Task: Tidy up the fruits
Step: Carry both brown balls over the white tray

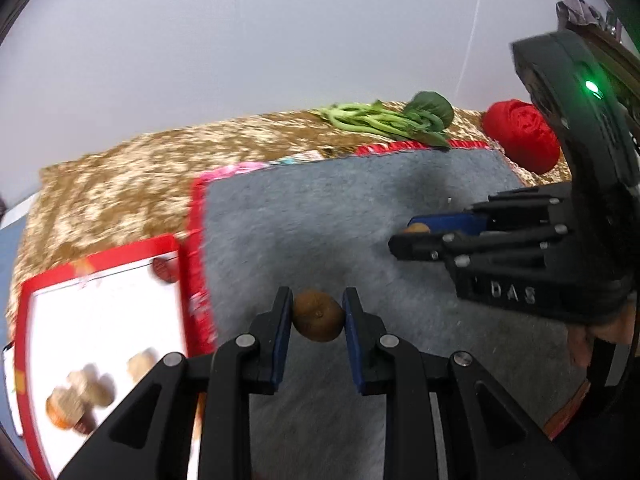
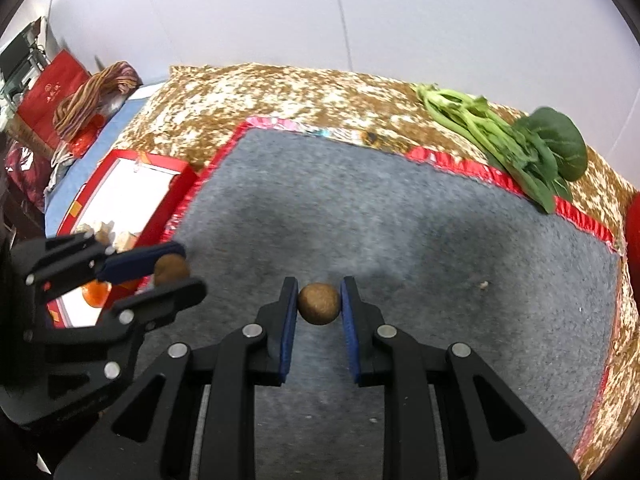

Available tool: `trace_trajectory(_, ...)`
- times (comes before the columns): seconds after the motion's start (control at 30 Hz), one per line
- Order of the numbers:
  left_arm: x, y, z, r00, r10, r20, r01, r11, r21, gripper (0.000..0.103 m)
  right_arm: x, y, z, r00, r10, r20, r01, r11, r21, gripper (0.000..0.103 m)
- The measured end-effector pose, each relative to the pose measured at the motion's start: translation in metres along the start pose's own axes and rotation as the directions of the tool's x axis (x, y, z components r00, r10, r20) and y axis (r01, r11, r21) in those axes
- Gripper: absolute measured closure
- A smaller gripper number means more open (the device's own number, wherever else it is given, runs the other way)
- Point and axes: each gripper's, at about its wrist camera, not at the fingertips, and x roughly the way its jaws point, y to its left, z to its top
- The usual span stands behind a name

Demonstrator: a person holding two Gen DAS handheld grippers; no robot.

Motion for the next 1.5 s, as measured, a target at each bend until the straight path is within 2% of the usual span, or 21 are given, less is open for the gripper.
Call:
trace_trajectory(0.37, -0.037, 0.044, -0.038, 0.995, 0.090, 0.040, -0.086, 0.992, -0.094, 0.079, -0.009, 0.069, 0.012, 0.996, 0.065, 0.060, -0.060, 0.995, -0.082, 0.080)
trace_trajectory(0.67, -0.061, 0.084, -0.059, 0.985, 0.166, 0.052, -0.155, 0.973, -0.173, 0.079, -0.011, 0.130, 0.024, 0.984, 0.145, 0.104, -0.127, 0.980, -0.155, 0.080)
trace_trajectory(0.97, -0.073, 0.124, -0.083, 0.972, 0.232, 0.028, -0.218, 0.944, -0.247, 0.079, 0.007, 0.183, 0.019, 0.975, 0.210, 0.079, -0.184, 0.950, -0.251, 0.080)
trace_trajectory(1.17, -0.078, 0.144, -0.097, 0.965, 0.263, 0.008, -0.249, 0.923, -0.293, 0.079, 0.020, 0.205, 0.012, 0.975, 0.217, 0.044, -0.195, 0.936, -0.293, 0.080)
trace_trajectory(1.5, -0.075, 0.157, -0.106, 0.959, 0.282, -0.030, -0.276, 0.907, -0.319, 0.079, 0.037, 0.225, -0.001, 0.978, 0.210, -0.010, -0.201, 0.920, -0.335, 0.080)
